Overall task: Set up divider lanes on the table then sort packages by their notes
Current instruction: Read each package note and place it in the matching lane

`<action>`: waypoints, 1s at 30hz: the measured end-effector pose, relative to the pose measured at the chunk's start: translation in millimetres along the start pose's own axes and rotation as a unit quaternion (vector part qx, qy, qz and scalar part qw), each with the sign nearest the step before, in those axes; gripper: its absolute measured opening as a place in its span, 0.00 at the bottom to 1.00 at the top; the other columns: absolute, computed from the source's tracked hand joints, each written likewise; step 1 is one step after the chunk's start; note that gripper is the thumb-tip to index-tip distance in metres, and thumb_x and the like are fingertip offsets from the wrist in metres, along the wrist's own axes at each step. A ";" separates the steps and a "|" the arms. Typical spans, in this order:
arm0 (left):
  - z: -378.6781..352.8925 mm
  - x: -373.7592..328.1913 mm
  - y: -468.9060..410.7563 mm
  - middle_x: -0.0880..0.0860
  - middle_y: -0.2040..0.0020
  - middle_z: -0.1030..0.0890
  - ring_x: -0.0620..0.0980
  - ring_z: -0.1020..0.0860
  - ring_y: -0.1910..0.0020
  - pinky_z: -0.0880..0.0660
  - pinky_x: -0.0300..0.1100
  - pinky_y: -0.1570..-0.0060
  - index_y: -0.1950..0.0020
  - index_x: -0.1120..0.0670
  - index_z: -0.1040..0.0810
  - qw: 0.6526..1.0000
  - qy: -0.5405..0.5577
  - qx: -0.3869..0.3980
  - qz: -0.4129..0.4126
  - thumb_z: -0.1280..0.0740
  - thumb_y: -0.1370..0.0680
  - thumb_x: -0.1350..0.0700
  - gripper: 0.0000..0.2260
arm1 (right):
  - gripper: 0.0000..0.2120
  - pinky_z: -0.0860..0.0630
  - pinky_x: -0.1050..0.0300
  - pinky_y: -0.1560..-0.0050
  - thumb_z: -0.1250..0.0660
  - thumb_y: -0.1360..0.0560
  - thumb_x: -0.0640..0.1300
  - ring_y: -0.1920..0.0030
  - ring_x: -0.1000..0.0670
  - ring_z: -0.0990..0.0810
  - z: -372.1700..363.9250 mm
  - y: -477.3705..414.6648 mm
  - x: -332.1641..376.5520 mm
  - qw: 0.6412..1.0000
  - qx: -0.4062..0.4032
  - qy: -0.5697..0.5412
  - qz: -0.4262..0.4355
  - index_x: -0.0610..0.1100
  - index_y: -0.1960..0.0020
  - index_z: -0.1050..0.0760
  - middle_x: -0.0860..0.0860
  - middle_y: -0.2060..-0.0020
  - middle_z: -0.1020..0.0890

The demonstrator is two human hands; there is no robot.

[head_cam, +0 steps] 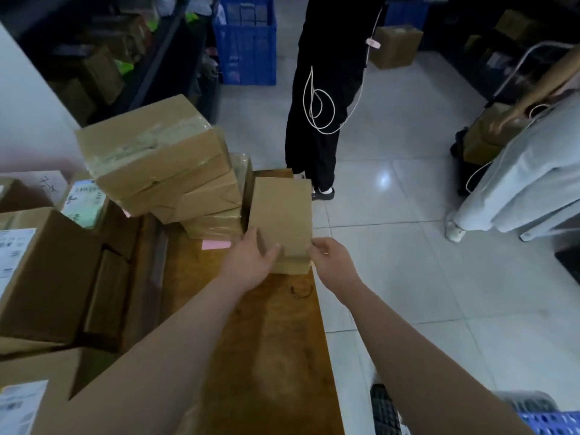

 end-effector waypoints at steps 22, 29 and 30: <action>-51.5 20.7 152.8 0.56 0.30 0.41 0.59 0.40 0.28 0.35 0.53 0.33 0.20 0.51 0.53 0.997 0.006 0.001 0.071 0.40 0.32 0.25 0.50 | 0.27 0.18 0.51 0.53 0.34 0.22 0.46 0.51 0.42 0.22 -12.7 125.8 -95.7 0.887 0.215 -0.350 -0.209 0.37 0.28 0.38 0.38 0.47 0.25; -61.5 27.5 167.5 0.54 0.29 0.43 0.59 0.41 0.27 0.34 0.54 0.31 0.20 0.50 0.54 0.997 0.028 0.010 0.075 0.39 0.35 0.23 0.53 | 0.23 0.25 0.58 0.61 0.33 0.24 0.55 0.69 0.53 0.26 -2.2 132.3 -99.1 0.918 0.235 -0.251 -0.197 0.37 0.38 0.26 0.42 0.51 0.22; -60.0 27.9 168.2 0.55 0.28 0.43 0.59 0.41 0.27 0.34 0.55 0.31 0.20 0.50 0.54 0.996 0.034 0.010 0.079 0.39 0.35 0.23 0.53 | 0.24 0.28 0.58 0.64 0.32 0.25 0.57 0.71 0.54 0.29 -2.5 134.6 -98.9 0.926 0.240 -0.216 -0.193 0.39 0.40 0.25 0.42 0.52 0.23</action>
Point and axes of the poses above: each hand's wrist, its own y-axis away from the middle knuckle, its own z-axis out of the back of the hand, x = y × z, the point moved 6 cm from there along -y, towards the middle knuckle
